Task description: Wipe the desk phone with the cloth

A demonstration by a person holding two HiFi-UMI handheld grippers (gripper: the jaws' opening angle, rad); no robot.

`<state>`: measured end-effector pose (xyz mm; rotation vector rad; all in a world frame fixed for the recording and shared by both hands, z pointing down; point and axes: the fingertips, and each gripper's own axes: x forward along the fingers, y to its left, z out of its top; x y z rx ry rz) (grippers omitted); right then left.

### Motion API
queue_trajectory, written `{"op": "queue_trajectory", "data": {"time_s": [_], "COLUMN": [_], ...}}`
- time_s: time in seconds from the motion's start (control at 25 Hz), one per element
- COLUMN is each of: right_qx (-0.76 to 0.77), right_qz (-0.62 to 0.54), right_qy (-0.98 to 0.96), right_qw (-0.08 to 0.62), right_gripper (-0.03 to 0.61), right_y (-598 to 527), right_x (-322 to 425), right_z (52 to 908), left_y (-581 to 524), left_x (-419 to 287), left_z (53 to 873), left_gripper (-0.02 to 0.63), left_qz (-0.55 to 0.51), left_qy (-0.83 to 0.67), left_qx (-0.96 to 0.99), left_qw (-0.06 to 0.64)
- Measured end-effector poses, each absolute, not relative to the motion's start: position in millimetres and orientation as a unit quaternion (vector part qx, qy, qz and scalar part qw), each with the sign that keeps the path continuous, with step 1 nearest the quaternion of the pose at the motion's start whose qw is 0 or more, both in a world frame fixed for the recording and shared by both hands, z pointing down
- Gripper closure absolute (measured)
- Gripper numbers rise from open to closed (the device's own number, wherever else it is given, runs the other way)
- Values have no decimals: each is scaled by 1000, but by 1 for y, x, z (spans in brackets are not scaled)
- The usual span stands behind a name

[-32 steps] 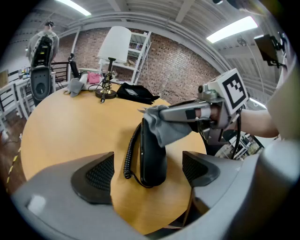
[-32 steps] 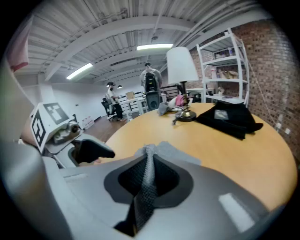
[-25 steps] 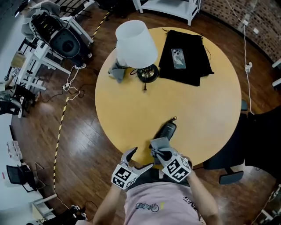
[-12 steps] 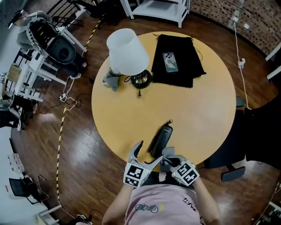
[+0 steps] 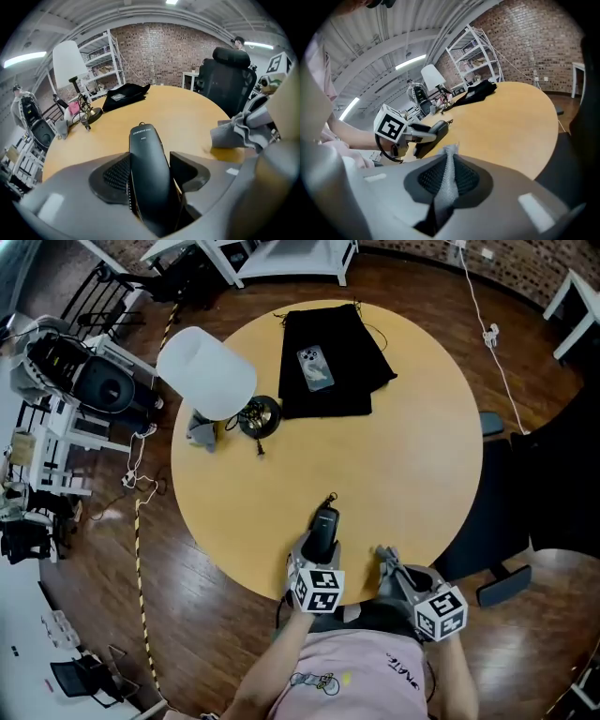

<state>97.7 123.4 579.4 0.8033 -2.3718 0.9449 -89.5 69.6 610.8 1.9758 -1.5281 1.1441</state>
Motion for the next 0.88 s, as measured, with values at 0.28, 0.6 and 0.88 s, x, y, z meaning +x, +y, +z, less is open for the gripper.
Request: {"op": "queue_trajectory", "data": {"time_s": [0.28, 0.6, 0.88], "right_qx": [288, 228, 101], "right_qz": [340, 272, 173], "right_qy": [-868, -927, -980], "right_qw": [219, 126, 11], "right_gripper": [548, 548, 548], "right_y": [130, 91, 43], "right_x": [112, 63, -57], "right_z": [570, 490, 359], "left_y": [70, 70, 97], "left_x": [-89, -95, -116], "left_z": [599, 514, 427], "left_gripper": [356, 362, 367], "left_qz": [407, 158, -96], "left_qy": [-568, -556, -417], "left_qx": [689, 764, 825], "left_qw": [192, 287, 370]}}
